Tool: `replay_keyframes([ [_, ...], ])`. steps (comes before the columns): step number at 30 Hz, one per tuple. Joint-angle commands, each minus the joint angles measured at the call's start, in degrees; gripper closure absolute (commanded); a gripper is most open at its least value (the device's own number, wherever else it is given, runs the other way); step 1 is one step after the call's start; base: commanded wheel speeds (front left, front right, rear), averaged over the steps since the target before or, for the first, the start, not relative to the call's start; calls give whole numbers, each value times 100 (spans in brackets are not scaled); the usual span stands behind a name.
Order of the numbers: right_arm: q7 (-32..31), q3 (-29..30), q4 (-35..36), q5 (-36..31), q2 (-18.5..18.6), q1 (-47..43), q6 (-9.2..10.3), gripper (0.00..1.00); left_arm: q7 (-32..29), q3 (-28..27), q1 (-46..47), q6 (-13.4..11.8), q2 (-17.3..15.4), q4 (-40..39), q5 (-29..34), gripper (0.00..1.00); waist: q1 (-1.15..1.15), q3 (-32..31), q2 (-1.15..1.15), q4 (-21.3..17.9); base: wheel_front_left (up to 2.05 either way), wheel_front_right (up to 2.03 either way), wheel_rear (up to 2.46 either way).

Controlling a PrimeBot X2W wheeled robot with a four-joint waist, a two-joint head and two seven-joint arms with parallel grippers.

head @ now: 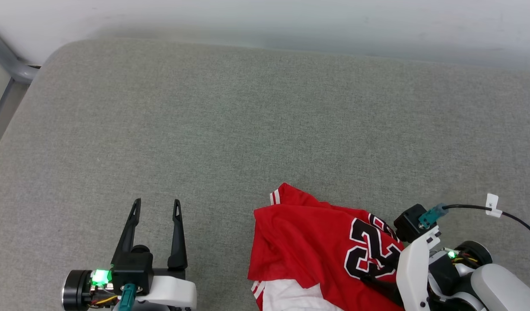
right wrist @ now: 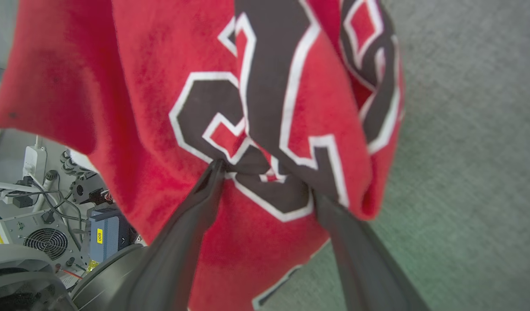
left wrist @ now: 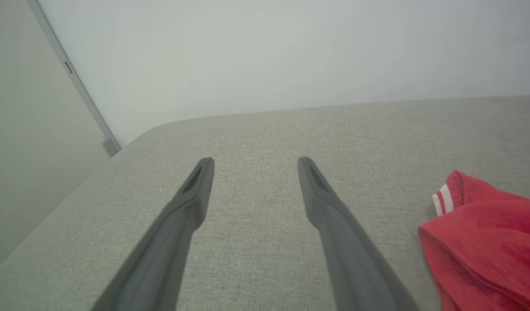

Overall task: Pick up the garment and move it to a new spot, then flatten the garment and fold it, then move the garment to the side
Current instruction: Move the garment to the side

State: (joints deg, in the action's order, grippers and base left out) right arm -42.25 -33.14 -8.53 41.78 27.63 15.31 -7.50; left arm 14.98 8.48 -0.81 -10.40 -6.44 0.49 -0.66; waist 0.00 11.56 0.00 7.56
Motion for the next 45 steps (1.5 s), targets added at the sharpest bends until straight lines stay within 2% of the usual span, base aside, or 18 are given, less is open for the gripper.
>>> replay_keyframes([
  [1,10,-243,-206,-28,-110,-111,4,0,26,-5,56,14,20,28,-11,0,0,22,0,26,0,0,0],
  [3,181,-358,-245,-39,-99,-89,4,1,26,-17,70,12,18,41,-20,0,0,26,0,30,0,0,0],
  [4,252,-408,-267,-39,-77,-65,4,82,26,-28,66,11,14,46,-28,0,0,20,0,27,0,0,0],
  [5,323,-452,-268,-32,-54,-33,4,100,26,-38,57,9,9,53,-37,0,0,13,0,20,0,0,0],
  [14,897,-516,-191,8,177,336,8,100,26,-60,-6,14,8,95,-38,0,0,-74,0,-80,0,0,0],
  [20,1239,-495,35,-186,426,561,8,100,27,-101,-80,2,-27,64,-35,0,0,-83,0,-320,0,0,0],
  [27,1434,-391,167,-417,696,776,6,100,26,-112,-52,4,-37,11,-9,0,0,56,0,-870,0,0,0],
  [37,1638,-88,223,-730,1026,1128,6,100,26,-160,195,15,-148,-89,48,0,0,414,0,-1857,0,0,0],
  [45,1813,320,128,-823,1171,1334,6,100,26,-214,376,-16,-260,-186,71,0,0,689,0,-2146,0,0,0],
])
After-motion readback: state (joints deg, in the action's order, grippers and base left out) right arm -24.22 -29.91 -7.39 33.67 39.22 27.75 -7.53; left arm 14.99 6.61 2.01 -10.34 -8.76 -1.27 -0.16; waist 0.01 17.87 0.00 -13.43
